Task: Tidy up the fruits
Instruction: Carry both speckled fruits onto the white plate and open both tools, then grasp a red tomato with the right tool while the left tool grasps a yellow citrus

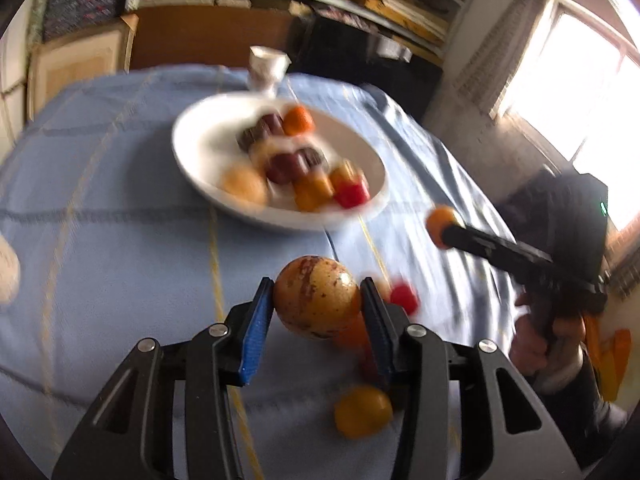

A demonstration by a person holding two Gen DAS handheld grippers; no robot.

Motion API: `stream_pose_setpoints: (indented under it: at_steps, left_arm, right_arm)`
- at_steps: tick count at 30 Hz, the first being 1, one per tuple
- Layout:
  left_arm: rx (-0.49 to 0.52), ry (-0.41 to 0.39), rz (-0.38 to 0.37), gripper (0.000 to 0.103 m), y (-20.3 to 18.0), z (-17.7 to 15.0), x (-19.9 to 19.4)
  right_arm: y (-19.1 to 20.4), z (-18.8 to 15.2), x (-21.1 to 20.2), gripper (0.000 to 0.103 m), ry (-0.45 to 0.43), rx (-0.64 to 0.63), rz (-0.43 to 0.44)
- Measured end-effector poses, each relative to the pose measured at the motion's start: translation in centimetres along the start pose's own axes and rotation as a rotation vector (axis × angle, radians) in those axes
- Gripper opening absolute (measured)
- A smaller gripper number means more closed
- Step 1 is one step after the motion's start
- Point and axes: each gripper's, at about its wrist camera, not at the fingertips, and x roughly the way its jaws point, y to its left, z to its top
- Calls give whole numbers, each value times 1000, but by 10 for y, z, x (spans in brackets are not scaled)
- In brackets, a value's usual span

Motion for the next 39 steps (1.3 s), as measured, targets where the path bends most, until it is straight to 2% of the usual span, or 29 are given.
stream_pose_setpoints:
  at_steps: [4,8,10,11,12,13,14,15,19,20,21,23,26,28,31,36,39]
  left_arm:
    - [2,-65,100,44,13,47,18]
    - [-37,-70,120,44,30,78,43]
    - [-45,-81,152,44,35,88,53]
    - [-54,-90,164,52,38,91,55]
    - [-68,-96,169,70,39,92,55]
    - [-88,-116,171,77,39,91,51]
    - [-91,-136,169,86,37,88,46]
    - [-87,-158,170,90,34,85,40]
    - [-26,-189,215,91,14,65,11]
    - [-26,-206,222,97,11,55,4]
    - [-27,-215,227,98,10,47,0]
    - [-14,-215,238,98,7,28,-6]
    - [17,-170,238,98,3,-1,-5]
    - [46,-136,191,98,-2,-15,-7]
    - [79,-138,136,98,-10,-30,-17]
    - [125,-180,173,98,-19,-44,-31]
    - [141,-188,221,98,-21,-47,-32]
  right_arm:
    - [-5,28,24,41,-42,7,-79]
    - [-21,47,48,41,-66,63,-111]
    - [-29,54,59,43,-58,101,-98]
    - [-32,56,61,52,-56,114,-94]
    - [-33,57,62,57,-55,123,-91]
    - [-33,56,60,58,-57,126,-89]
    - [-32,55,56,58,-58,119,-86]
    - [-30,53,53,58,-56,109,-84]
    - [-18,45,31,58,-75,80,-51]
    - [-15,41,26,58,-75,78,-41]
    - [-12,33,22,58,-71,72,-27]
    - [-6,21,18,58,-53,46,-36]
    - [6,2,16,58,-15,-23,-63]
    - [14,-9,12,56,14,-51,-48]
    - [26,-21,9,53,73,-85,-7]
    - [38,-37,11,48,131,-135,-13]
    - [43,-41,14,46,146,-167,-32]
